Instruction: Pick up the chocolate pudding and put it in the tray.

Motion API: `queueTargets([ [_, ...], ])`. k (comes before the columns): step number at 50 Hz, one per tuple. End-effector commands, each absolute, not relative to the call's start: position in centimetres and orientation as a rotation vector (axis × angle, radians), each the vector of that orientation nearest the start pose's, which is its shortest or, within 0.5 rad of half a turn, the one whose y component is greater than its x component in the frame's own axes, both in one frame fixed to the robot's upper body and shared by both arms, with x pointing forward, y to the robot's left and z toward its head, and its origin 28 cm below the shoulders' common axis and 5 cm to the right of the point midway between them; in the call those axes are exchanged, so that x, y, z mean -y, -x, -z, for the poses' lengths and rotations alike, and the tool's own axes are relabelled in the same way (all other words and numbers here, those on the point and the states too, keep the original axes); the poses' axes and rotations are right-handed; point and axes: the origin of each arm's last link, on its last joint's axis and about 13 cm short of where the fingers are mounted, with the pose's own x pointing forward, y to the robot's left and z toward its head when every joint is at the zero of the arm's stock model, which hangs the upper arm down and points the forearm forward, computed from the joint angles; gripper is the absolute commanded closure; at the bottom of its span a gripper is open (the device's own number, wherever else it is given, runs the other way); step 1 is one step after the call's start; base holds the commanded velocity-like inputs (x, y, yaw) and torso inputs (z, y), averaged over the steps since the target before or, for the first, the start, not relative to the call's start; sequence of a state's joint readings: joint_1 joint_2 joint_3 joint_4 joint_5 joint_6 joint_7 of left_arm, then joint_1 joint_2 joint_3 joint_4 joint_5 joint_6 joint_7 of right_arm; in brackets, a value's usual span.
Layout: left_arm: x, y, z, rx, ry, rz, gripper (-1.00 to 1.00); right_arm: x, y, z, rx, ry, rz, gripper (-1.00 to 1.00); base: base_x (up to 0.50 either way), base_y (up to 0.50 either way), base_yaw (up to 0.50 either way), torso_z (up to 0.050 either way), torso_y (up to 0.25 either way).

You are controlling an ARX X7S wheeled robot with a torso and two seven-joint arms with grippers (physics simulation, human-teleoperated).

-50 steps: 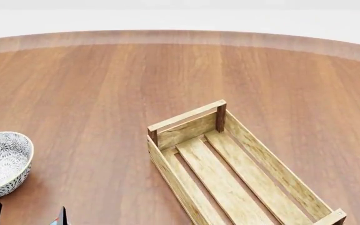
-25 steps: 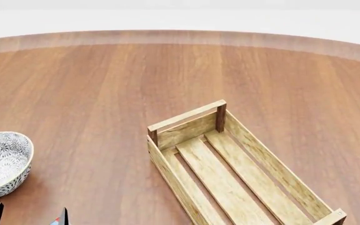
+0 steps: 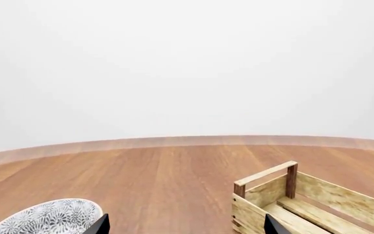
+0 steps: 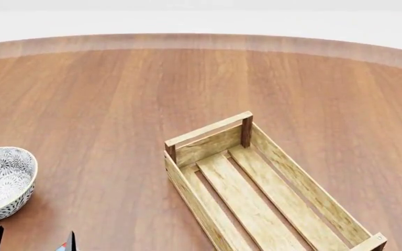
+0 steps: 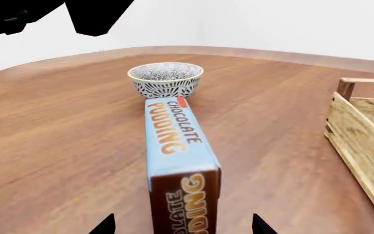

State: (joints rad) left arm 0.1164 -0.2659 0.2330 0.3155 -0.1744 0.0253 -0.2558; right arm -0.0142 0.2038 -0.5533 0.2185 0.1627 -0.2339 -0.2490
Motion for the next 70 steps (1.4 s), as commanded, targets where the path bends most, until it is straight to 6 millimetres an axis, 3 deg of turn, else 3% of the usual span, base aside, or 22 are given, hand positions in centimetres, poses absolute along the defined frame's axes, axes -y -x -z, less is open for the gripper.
queueTargets([
  [1, -20.7, -18.0, -5.3, 0.168, -0.011, 0.041, -1.00, 4.6, -17.0, 4.1, -0.103, 0.015, -0.763, -1.00, 0.00, 0.00, 0.00, 0.000, 0.000],
  [20, -20.6, -17.9, -5.2, 0.168, -0.013, 0.043, -1.00, 3.6, -17.6, 5.2, -0.105, -0.015, -0.757, -1.00, 0.00, 0.00, 0.00, 0.000, 0.000],
  [42, -20.7, -17.9, -5.3, 0.172, -0.012, 0.042, -1.00, 3.1, -19.3, 4.9, -0.111, -0.006, -0.750, -1.00, 0.00, 0.00, 0.00, 0.000, 0.000],
  [70, -20.5, -18.0, -5.4, 0.169, -0.013, 0.045, -1.00, 2.6, -19.2, 5.6, -0.126, -0.019, -0.754, -1.00, 0.00, 0.00, 0.00, 0.000, 0.000],
])
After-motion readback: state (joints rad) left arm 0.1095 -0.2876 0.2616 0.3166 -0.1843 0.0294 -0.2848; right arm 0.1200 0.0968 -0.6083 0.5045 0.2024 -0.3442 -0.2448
